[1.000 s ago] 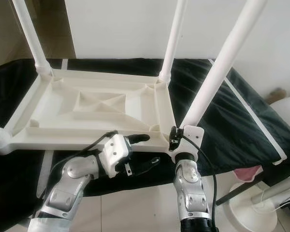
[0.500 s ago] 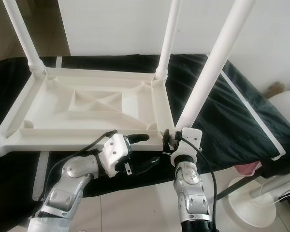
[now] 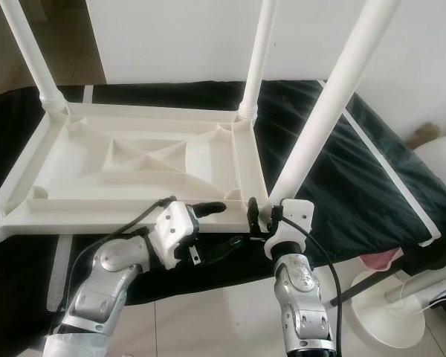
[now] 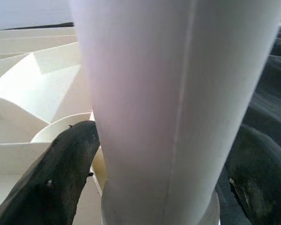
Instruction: Building children table
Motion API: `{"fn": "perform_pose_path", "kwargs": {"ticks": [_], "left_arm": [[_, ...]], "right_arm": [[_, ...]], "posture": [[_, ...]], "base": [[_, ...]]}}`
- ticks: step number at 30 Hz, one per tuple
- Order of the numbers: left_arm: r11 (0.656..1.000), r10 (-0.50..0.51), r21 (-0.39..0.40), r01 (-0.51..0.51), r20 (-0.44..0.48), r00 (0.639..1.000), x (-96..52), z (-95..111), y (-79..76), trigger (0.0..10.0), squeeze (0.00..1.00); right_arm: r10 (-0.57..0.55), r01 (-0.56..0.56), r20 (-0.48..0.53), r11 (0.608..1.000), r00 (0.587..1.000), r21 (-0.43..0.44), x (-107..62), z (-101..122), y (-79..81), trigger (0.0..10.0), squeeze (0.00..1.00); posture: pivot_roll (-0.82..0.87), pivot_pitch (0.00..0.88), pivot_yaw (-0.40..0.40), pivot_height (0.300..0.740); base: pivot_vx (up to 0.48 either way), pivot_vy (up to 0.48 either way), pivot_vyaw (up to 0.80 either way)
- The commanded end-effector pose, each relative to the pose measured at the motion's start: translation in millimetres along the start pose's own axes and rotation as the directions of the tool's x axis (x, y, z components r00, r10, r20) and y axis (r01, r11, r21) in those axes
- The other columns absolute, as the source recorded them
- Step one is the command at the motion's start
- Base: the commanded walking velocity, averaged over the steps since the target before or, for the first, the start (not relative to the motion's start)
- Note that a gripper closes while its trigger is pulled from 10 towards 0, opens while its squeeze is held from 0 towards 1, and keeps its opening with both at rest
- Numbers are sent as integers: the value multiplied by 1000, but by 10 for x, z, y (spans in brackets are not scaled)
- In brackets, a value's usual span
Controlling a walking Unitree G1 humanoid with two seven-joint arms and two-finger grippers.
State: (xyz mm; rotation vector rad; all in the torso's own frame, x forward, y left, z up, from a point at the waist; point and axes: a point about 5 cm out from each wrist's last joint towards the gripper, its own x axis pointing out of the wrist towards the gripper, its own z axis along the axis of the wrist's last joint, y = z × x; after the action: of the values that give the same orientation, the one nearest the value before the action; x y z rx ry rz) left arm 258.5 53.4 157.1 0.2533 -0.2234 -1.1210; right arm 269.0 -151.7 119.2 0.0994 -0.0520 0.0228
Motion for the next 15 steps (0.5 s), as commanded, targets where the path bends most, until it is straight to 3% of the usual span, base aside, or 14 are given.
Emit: {"fn": "perform_pose_path", "kwargs": {"ticks": [1,15], "left_arm": [[983,186,-15,-185,4,983,4,22,113,10000,0],[975,199,-99,-197,14,980,9,49,198,10000,0]], "right_arm": [[-4,4,1,1000,1000,-19,-25,-3,-41,10000,0],[15,-15,4,1000,1000,9,-66,30,-177,10000,0]], "posture": [[9,78,-102,740],[2,73,-89,740]], "base": [[0,0,0],[0,0,0]]}}
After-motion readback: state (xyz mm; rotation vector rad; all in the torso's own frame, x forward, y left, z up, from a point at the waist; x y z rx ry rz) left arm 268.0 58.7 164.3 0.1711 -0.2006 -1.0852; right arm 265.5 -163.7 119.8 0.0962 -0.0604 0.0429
